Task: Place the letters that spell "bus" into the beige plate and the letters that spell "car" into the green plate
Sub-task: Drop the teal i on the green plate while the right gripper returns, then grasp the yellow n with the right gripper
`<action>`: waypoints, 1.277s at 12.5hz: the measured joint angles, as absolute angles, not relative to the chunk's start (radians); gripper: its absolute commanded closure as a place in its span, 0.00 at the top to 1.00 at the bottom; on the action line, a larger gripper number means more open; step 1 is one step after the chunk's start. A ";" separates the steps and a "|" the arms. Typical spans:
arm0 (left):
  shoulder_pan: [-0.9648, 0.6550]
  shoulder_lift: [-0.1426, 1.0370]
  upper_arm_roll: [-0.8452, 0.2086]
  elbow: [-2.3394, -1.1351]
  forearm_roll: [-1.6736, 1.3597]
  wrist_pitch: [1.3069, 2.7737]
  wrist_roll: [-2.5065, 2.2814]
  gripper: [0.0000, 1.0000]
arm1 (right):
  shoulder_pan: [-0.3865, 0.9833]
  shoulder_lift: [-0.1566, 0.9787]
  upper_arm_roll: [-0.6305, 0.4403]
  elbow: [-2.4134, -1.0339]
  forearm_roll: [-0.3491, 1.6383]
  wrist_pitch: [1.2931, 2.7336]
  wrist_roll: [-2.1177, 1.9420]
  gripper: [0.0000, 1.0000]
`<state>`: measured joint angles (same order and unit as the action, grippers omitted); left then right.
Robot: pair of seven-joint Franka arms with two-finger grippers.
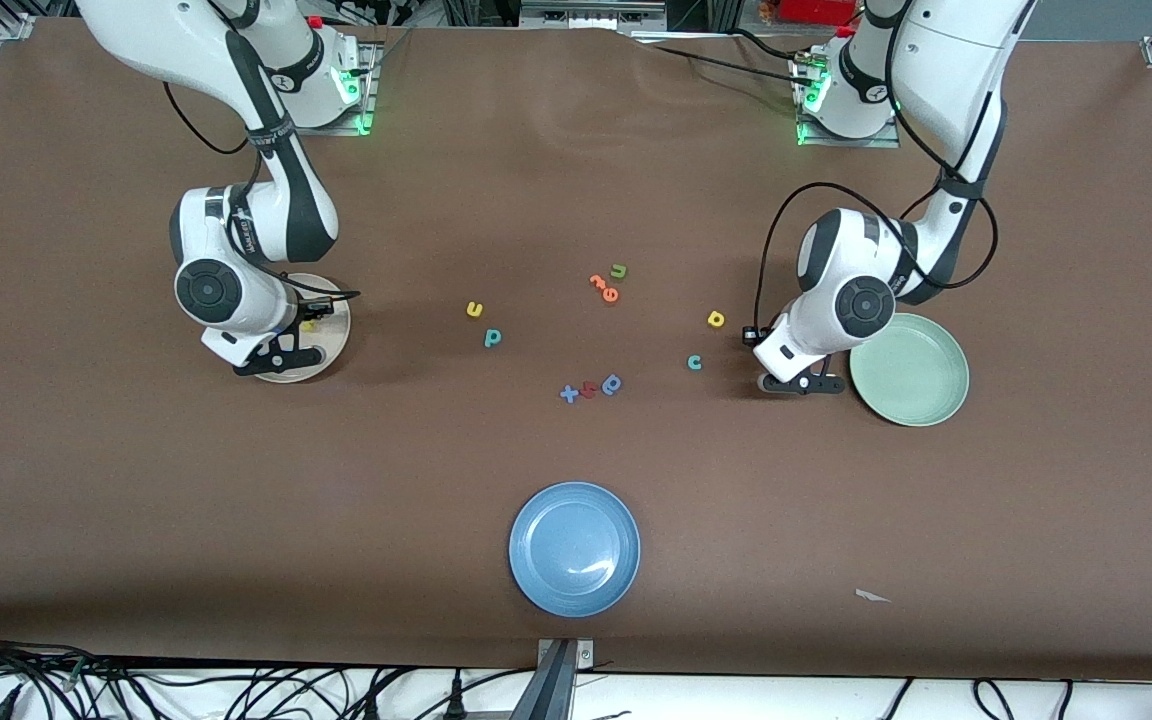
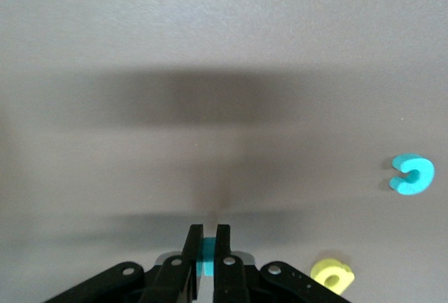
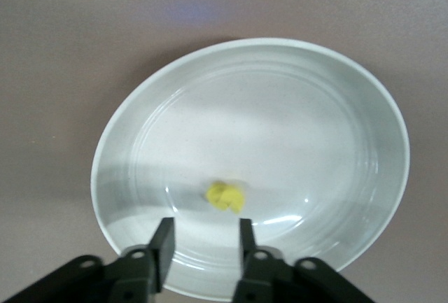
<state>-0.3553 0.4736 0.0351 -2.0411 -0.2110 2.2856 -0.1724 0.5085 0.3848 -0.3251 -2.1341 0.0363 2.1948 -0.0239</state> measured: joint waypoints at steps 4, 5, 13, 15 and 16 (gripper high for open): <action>-0.193 0.336 0.045 -1.936 -0.210 1.912 -0.061 0.00 | 0.513 0.354 -0.290 -2.079 0.108 2.162 0.015 1.00; -0.139 0.316 0.047 -1.901 -0.209 1.850 -0.036 0.00 | 0.515 0.347 -0.260 -2.050 0.125 2.135 0.075 1.00; 0.067 0.321 0.050 -1.840 -0.057 1.812 0.130 0.00 | 0.600 0.380 -0.061 -2.024 0.134 2.251 0.636 0.64; 0.084 0.346 0.050 -1.838 -0.057 1.862 0.148 0.00 | 0.631 0.400 -0.061 -2.045 0.134 2.306 0.674 0.64; 0.084 0.363 0.049 -1.837 -0.057 1.879 0.149 0.00 | 0.637 0.407 -0.061 -2.063 0.134 2.343 0.679 0.64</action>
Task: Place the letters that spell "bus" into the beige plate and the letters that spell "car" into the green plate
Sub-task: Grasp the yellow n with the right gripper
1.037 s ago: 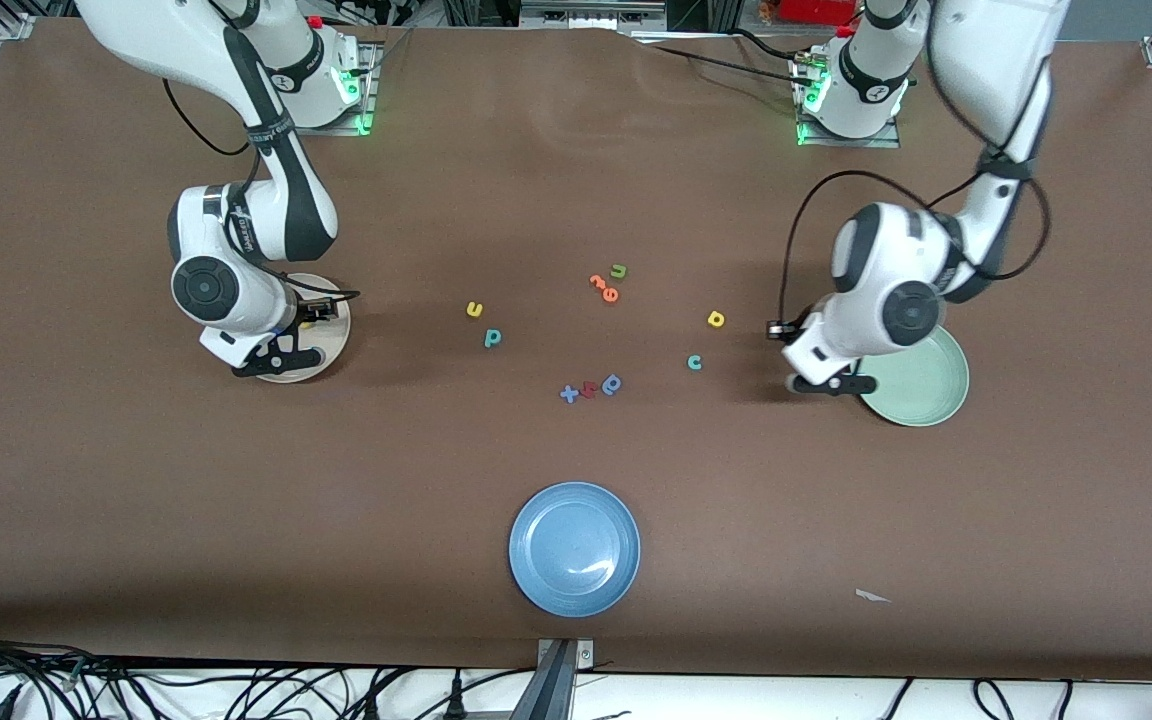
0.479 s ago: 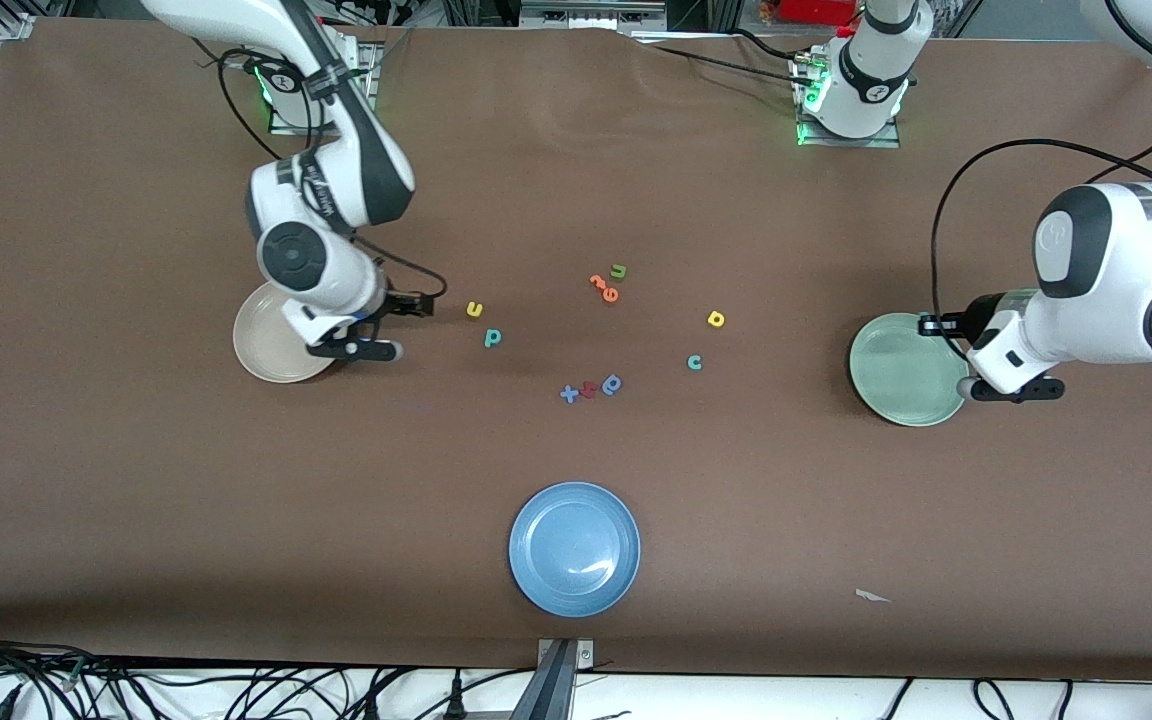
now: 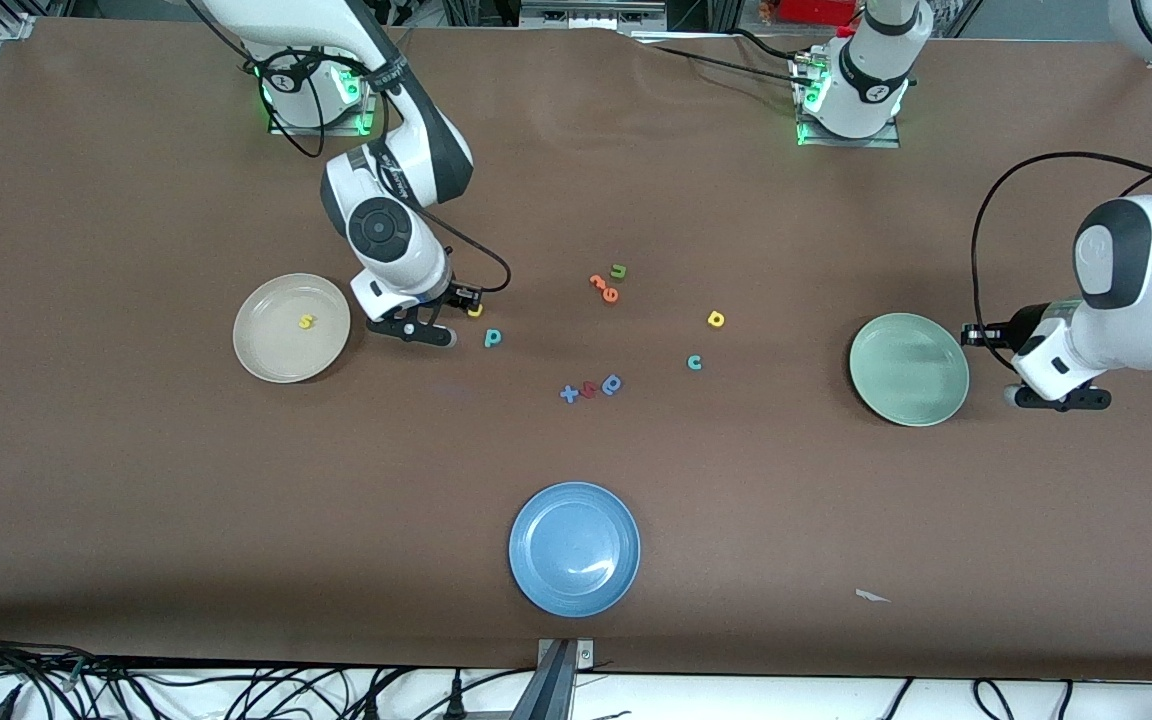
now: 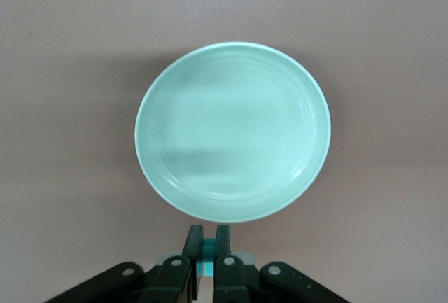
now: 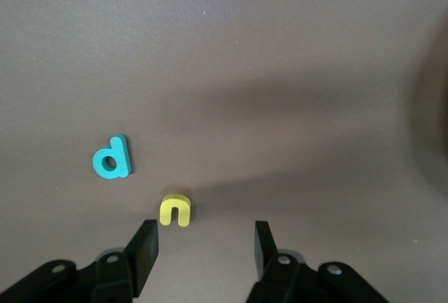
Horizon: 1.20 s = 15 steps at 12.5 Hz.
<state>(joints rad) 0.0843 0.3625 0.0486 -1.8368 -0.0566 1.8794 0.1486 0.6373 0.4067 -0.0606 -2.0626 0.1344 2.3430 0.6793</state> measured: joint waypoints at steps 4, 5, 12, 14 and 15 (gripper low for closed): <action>0.084 0.411 0.043 -1.834 -0.057 1.902 0.148 0.00 | 0.676 0.435 -0.060 -2.103 0.134 2.445 0.728 0.61; 0.084 0.421 0.040 -1.833 -0.057 1.913 0.146 0.00 | 0.682 0.439 -0.060 -2.106 0.134 2.457 0.738 0.60; 0.080 0.505 0.026 -1.820 -0.057 1.968 0.121 1.00 | 0.705 0.469 -0.061 -2.111 0.134 2.523 0.772 0.53; 0.079 0.491 -0.016 -1.808 -0.057 1.965 0.055 1.00 | 0.705 0.484 -0.061 -2.112 0.134 2.551 0.772 0.53; 0.078 0.477 -0.048 -1.807 -0.057 1.959 -0.002 1.00 | 0.706 0.492 -0.061 -2.112 0.134 2.559 0.772 0.50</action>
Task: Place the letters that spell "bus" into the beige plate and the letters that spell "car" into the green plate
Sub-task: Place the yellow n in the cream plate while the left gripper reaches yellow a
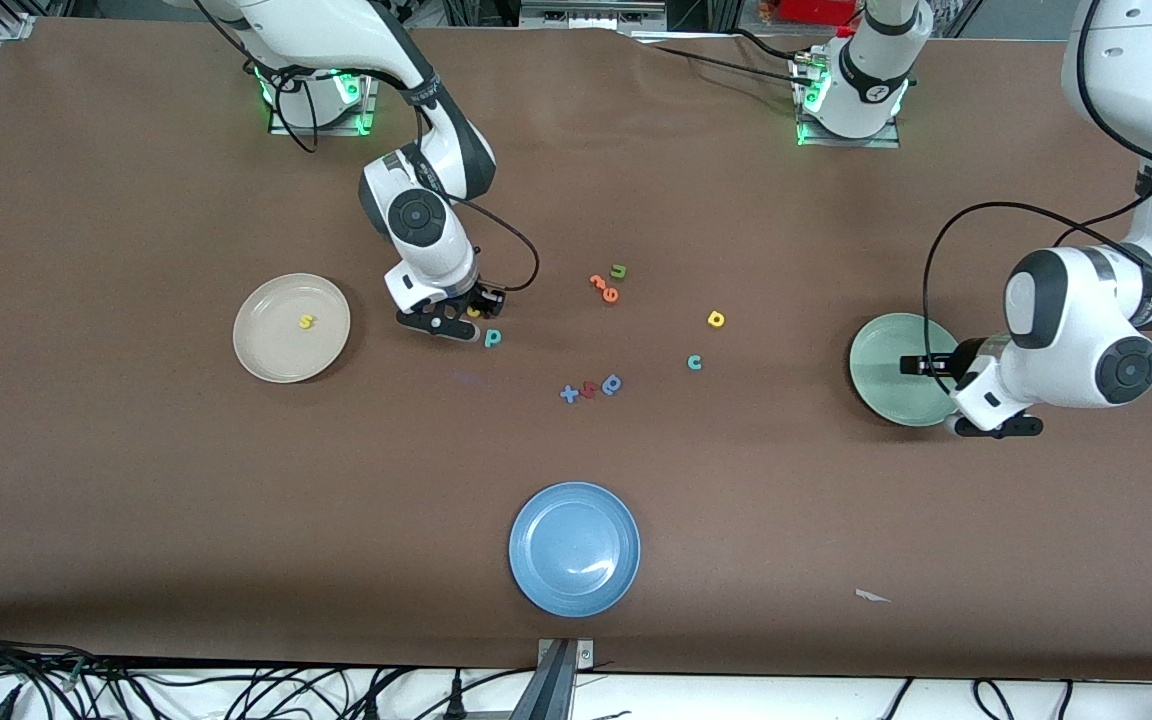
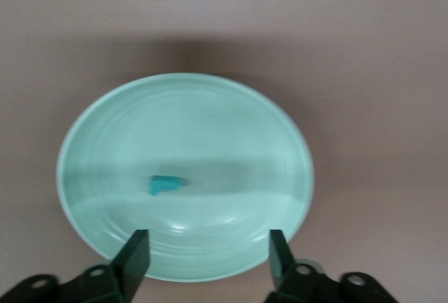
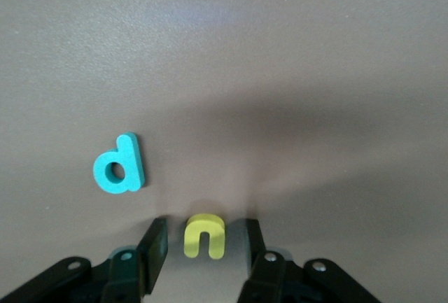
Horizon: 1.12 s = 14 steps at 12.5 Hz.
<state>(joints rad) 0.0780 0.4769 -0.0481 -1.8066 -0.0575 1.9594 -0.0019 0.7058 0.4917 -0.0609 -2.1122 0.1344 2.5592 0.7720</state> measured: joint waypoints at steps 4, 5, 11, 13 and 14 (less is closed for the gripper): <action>0.075 0.435 -0.276 -1.807 -0.068 1.941 -0.367 0.99 | 0.711 0.492 -0.061 -2.112 0.134 2.566 0.772 0.19; 0.073 0.432 -0.325 -1.808 -0.089 1.948 -0.438 0.99 | 0.711 0.491 -0.061 -2.112 0.134 2.566 0.773 0.15; 0.066 0.373 -0.493 -2.102 -0.111 2.363 -0.559 0.96 | 0.716 0.469 -0.107 -2.100 0.131 2.538 0.724 0.15; 0.051 0.368 -0.503 -2.214 -0.111 2.475 -0.559 0.94 | 0.716 0.421 -0.190 -2.091 0.131 2.443 0.578 0.15; 0.041 0.368 -0.503 -2.243 -0.111 2.495 -0.559 0.94 | 0.715 0.396 -0.238 -2.091 0.131 2.387 0.493 0.15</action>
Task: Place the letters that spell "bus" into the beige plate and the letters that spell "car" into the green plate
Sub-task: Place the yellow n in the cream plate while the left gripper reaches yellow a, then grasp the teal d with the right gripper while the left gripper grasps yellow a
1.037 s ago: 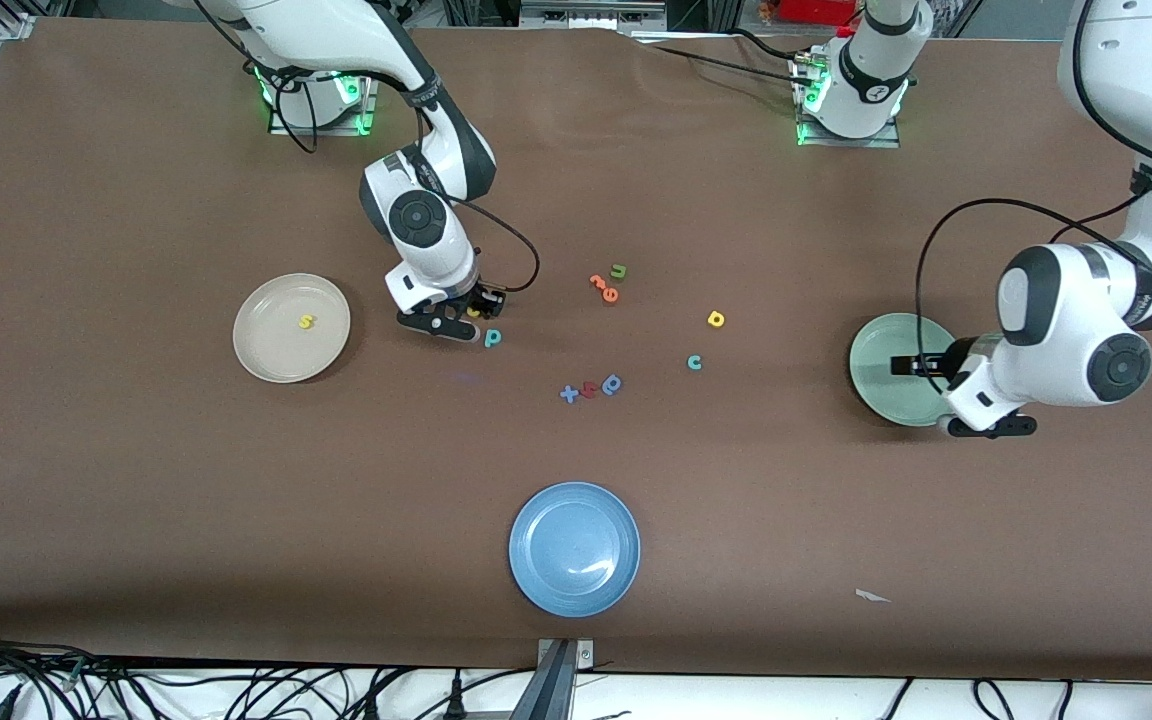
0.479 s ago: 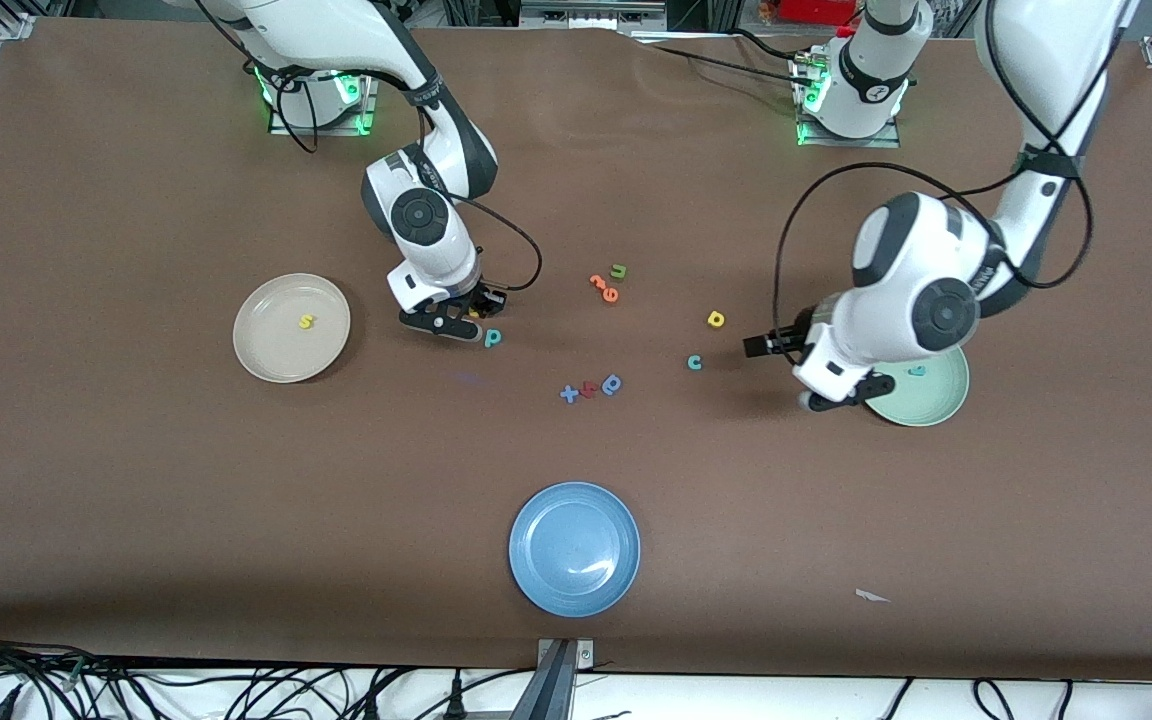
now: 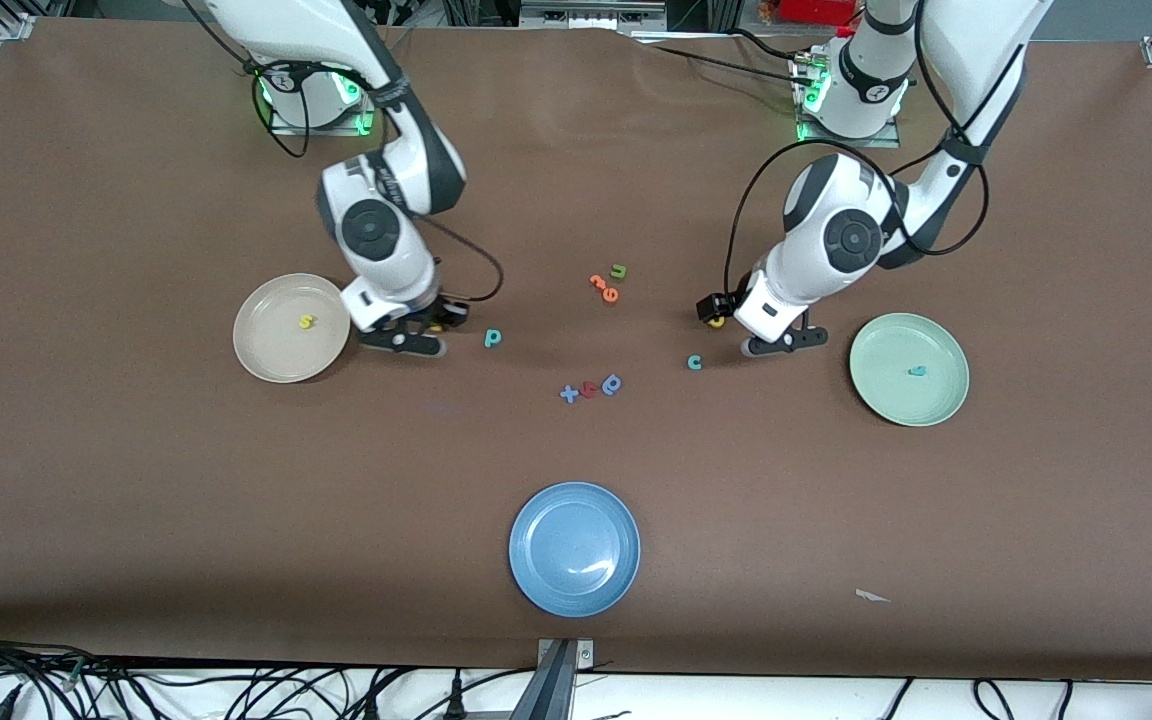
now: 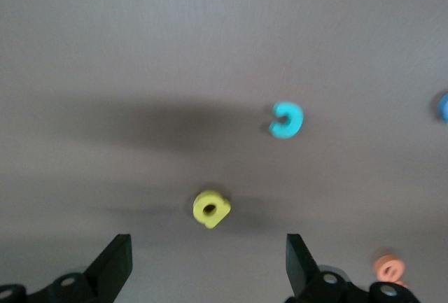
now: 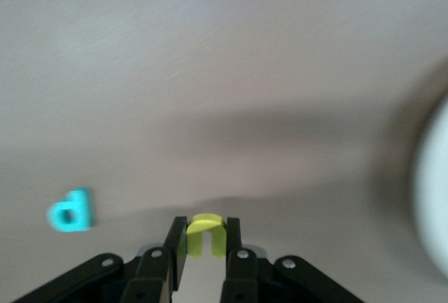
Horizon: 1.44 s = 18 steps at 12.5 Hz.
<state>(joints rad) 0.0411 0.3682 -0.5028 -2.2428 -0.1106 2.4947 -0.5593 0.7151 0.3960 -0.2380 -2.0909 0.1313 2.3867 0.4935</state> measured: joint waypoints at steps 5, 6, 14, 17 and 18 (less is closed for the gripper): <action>0.016 0.396 -0.502 -2.266 0.028 2.530 -0.652 0.94 | 0.712 0.349 -0.426 -2.098 0.131 2.199 0.165 0.16; 0.016 0.407 -0.501 -2.264 0.065 2.542 -0.683 0.94 | 0.712 0.348 -0.469 -2.102 0.132 2.172 0.093 0.16; 0.013 0.505 -0.500 -2.192 0.196 2.559 -0.791 0.71 | 0.612 0.369 -0.546 -2.181 0.135 2.195 -0.129 0.72; 0.013 0.510 -0.500 -2.190 0.198 2.559 -0.798 0.64 | 0.616 0.347 -0.508 -2.153 0.140 2.174 -0.114 0.69; 0.013 0.511 -0.500 -2.190 0.198 2.559 -0.800 0.59 | 0.617 0.334 -0.478 -2.124 0.140 2.143 -0.075 0.69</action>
